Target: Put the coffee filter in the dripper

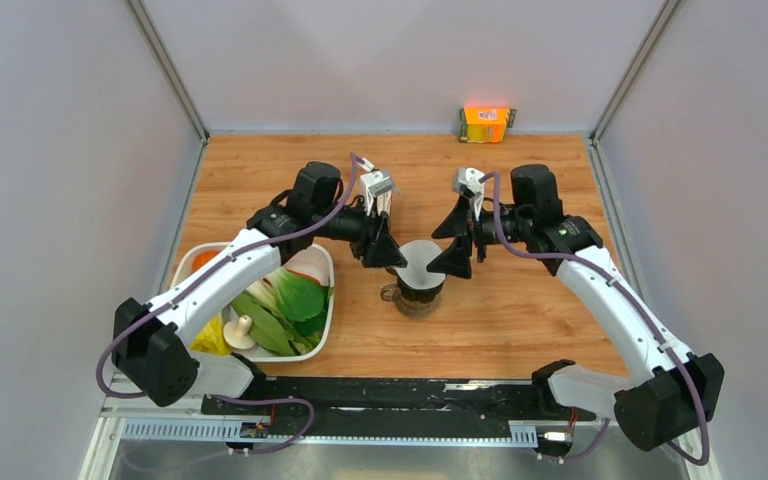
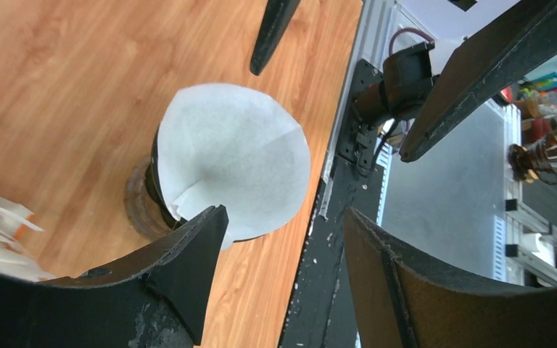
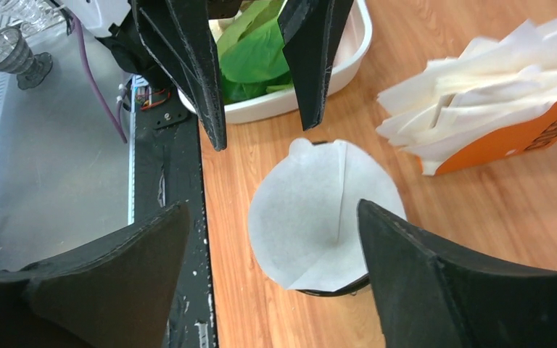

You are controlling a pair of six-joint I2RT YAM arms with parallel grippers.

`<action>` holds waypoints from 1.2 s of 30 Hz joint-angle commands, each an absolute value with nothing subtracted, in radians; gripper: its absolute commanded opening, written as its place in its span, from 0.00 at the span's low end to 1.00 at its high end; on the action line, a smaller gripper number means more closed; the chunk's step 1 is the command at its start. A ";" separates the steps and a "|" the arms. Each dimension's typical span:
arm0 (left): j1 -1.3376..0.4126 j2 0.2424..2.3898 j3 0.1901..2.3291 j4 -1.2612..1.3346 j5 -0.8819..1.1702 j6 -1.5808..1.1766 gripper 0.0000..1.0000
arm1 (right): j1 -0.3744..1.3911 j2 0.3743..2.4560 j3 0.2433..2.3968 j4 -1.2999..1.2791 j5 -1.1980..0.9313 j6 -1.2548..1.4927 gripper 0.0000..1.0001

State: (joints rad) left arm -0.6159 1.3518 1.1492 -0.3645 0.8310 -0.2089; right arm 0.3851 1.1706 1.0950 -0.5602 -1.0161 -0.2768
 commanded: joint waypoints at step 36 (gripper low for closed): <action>-0.058 0.953 0.986 -0.784 0.169 0.095 0.79 | -0.049 0.777 0.801 -0.439 -0.543 -0.227 1.00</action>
